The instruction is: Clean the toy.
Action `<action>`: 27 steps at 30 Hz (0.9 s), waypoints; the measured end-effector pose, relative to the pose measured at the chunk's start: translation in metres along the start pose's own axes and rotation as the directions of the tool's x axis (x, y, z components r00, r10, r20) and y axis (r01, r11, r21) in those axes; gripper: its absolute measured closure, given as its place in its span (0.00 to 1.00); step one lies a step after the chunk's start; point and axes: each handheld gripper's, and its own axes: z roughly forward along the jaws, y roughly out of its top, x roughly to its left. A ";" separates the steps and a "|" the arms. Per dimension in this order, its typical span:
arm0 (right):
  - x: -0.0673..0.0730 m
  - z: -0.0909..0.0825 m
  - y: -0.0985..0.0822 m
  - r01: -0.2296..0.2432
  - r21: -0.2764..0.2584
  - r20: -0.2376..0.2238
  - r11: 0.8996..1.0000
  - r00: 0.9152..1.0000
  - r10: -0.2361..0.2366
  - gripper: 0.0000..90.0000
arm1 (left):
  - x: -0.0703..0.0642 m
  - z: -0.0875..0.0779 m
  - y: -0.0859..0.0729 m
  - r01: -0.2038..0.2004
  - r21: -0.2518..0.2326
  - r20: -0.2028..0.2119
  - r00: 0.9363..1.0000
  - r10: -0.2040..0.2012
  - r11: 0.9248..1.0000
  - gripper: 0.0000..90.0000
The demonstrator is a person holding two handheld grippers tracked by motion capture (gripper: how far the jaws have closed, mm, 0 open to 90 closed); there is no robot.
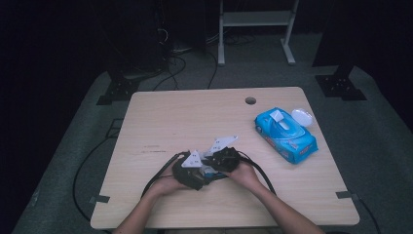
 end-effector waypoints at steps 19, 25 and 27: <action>-0.020 -0.034 -0.025 -0.073 -0.038 0.014 0.997 0.997 0.073 0.93 | 0.001 0.000 -0.001 0.000 -0.003 0.004 1.000 0.000 1.000 0.25; 0.002 -0.021 -0.013 0.007 -0.024 -0.028 1.000 1.000 -0.008 0.93 | 0.001 0.000 -0.001 0.001 0.000 0.006 1.000 -0.001 1.000 0.25; -0.004 -0.026 -0.016 -0.002 -0.019 -0.012 1.000 1.000 0.001 0.93 | 0.001 0.000 -0.001 -0.001 0.001 0.006 1.000 0.001 1.000 0.25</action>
